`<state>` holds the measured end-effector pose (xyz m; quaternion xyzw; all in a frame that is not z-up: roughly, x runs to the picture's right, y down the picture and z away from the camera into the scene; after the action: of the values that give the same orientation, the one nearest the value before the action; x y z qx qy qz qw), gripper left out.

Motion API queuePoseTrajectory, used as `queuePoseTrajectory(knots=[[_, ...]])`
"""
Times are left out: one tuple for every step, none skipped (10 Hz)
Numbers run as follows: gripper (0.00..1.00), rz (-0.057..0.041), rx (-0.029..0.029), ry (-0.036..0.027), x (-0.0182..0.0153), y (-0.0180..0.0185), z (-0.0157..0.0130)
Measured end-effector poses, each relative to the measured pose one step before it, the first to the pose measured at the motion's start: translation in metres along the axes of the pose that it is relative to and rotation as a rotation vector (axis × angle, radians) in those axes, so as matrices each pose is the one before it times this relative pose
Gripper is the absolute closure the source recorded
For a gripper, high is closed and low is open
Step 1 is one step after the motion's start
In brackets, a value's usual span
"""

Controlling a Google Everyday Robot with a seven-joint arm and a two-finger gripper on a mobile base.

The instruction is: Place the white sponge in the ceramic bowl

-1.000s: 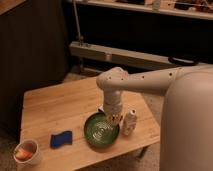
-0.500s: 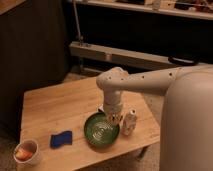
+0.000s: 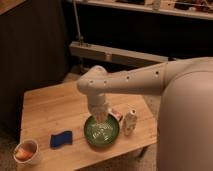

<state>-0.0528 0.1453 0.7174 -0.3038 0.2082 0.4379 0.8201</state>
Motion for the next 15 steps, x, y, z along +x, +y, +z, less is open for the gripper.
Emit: queuePoseTrajectory(knots=[[0.98,-0.06428,-0.00004,-0.01765,-0.00669,0.01536,-0.00401],[0.98,-0.02908,0.00591,-0.00843,-0.00294,0.00341,-0.00163],[0.98,-0.00265,0.00253,-0.00163,-0.00053,-0.00044,0.00005],[0.98,-0.00133,0.00064,-0.00126,-0.00040,0.00025,-0.00008],[0.98,-0.00046,0.00048,-0.00018,0.00005,-0.00039,0.00005],[0.98,-0.00370,-0.00017,-0.00073,0.00041,-0.00044,-0.00042],[0.98,-0.03150,-0.00982,-0.02698,-0.00217,0.00289,-0.00133],[0.98,-0.04158,-0.00917,-0.02520,-0.00265,0.00238,-0.00004],[0.98,-0.12276,-0.01887,-0.04776,-0.00613,0.00535,0.00112],[0.98,-0.12843,-0.02274,-0.04003,-0.00718,0.00710,0.00198],[0.98,-0.09847,-0.02260,-0.02799,-0.00576,0.00663,0.00228],[0.98,-0.13949,-0.03542,-0.03657,-0.00783,0.01088,0.00454],[1.00,-0.10374,-0.02294,-0.02465,-0.00705,0.00818,0.00336],[0.99,-0.13275,-0.02797,-0.02967,-0.01156,0.01151,0.00448],[0.94,-0.07941,-0.01552,-0.01665,-0.00972,0.00779,0.00235]])
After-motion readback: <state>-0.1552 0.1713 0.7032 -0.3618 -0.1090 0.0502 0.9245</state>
